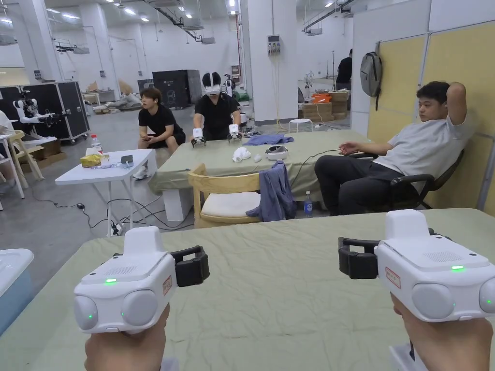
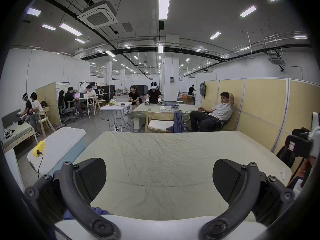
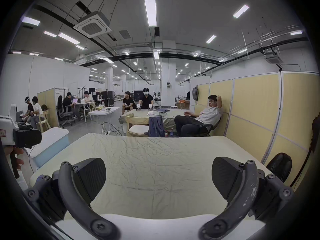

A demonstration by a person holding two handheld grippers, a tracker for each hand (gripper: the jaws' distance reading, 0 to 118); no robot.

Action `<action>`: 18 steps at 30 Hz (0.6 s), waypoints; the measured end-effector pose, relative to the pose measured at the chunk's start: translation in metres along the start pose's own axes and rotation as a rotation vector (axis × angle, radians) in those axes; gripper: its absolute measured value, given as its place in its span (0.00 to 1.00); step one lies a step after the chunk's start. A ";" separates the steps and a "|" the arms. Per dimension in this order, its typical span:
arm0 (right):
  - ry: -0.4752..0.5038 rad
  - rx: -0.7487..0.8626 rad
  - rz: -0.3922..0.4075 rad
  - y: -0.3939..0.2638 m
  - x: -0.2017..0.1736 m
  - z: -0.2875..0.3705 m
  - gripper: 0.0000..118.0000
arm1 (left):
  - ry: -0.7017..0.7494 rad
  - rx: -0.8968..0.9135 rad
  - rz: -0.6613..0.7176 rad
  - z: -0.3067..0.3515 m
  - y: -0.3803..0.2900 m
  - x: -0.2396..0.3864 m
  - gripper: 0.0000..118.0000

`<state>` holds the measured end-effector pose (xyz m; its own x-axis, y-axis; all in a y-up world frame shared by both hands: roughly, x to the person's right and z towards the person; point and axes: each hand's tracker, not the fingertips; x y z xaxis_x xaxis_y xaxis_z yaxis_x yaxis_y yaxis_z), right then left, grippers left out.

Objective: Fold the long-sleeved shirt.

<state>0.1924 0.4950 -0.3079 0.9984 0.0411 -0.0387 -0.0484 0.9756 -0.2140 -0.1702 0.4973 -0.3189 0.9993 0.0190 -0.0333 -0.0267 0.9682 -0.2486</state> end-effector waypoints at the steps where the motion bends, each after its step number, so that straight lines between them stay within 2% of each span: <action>1: -0.002 -0.005 0.001 0.000 0.000 0.000 1.00 | -0.003 -0.003 0.000 0.000 0.000 0.000 1.00; 18: 0.002 -0.013 -0.005 -0.002 0.001 0.003 1.00 | -0.003 0.001 -0.002 0.006 0.001 0.000 1.00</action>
<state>0.1940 0.4934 -0.3049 0.9986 0.0355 -0.0392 -0.0435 0.9730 -0.2265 -0.1696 0.4996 -0.3138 0.9994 0.0173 -0.0302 -0.0243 0.9685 -0.2479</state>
